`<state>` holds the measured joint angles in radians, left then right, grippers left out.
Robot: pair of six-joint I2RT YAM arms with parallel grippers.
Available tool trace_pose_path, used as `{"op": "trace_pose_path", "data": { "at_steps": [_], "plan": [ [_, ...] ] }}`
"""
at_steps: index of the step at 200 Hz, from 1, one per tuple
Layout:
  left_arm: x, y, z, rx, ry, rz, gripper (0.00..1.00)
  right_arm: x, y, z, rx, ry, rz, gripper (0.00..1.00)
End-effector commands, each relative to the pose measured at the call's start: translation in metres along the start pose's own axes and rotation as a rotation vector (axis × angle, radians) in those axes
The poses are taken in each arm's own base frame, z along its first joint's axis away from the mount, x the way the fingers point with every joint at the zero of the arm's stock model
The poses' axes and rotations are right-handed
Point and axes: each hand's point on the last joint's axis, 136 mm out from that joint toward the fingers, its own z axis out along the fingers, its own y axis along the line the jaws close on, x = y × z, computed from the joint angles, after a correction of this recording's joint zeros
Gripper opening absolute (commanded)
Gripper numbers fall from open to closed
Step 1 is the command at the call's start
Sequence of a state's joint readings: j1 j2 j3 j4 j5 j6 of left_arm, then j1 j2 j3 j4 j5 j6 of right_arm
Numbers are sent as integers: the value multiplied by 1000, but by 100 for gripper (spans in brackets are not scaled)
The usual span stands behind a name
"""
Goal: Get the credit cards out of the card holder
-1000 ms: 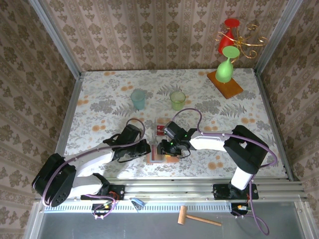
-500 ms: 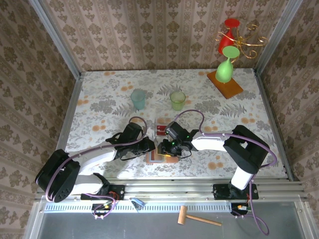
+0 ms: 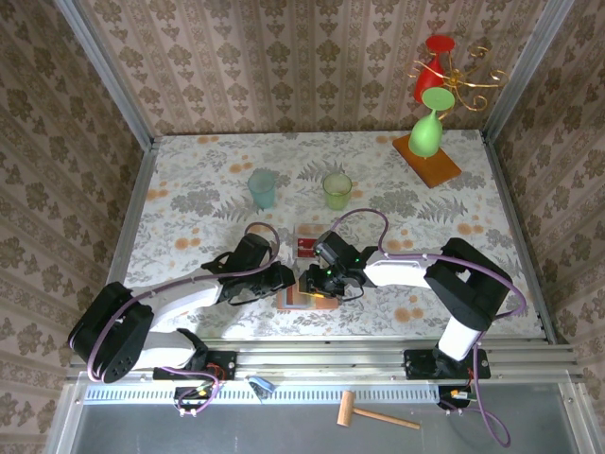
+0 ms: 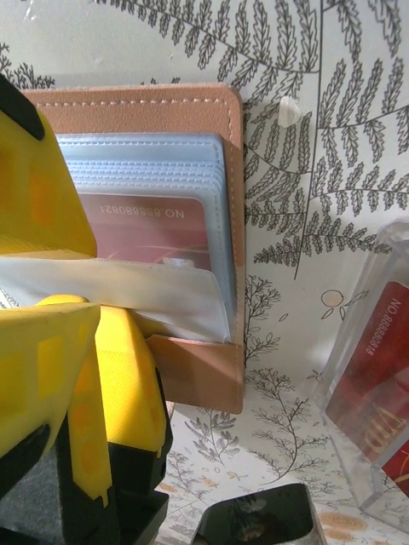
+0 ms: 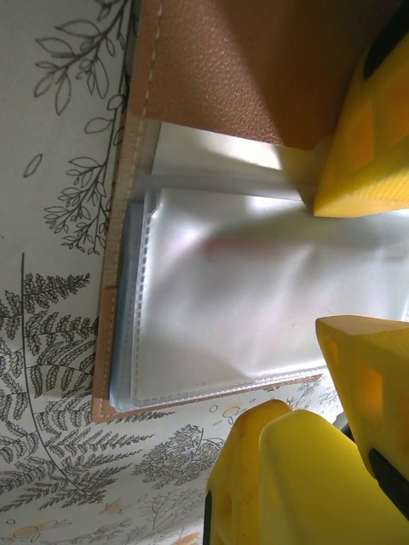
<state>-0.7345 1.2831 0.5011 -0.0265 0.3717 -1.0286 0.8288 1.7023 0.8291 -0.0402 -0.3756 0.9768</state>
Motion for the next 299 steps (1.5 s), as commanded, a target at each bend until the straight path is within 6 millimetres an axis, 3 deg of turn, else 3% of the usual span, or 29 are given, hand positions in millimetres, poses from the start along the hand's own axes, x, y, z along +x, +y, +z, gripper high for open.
{"op": "trace_pose_path", "data": {
  "at_steps": [1,118,204,299],
  "plan": [
    [2,1,2,-27,11,9,22,3,-1,-5,-10,5,18,36],
    [3,-14,6,15,24,25,19,1,6,-18,-19,-18,1,38],
    [-1,-36,2,51,32,58,20,-8,2,-63,29,-109,-27,40],
    [1,-63,15,84,68,101,35,-19,-10,-105,24,-200,-13,40]
  ]
}}
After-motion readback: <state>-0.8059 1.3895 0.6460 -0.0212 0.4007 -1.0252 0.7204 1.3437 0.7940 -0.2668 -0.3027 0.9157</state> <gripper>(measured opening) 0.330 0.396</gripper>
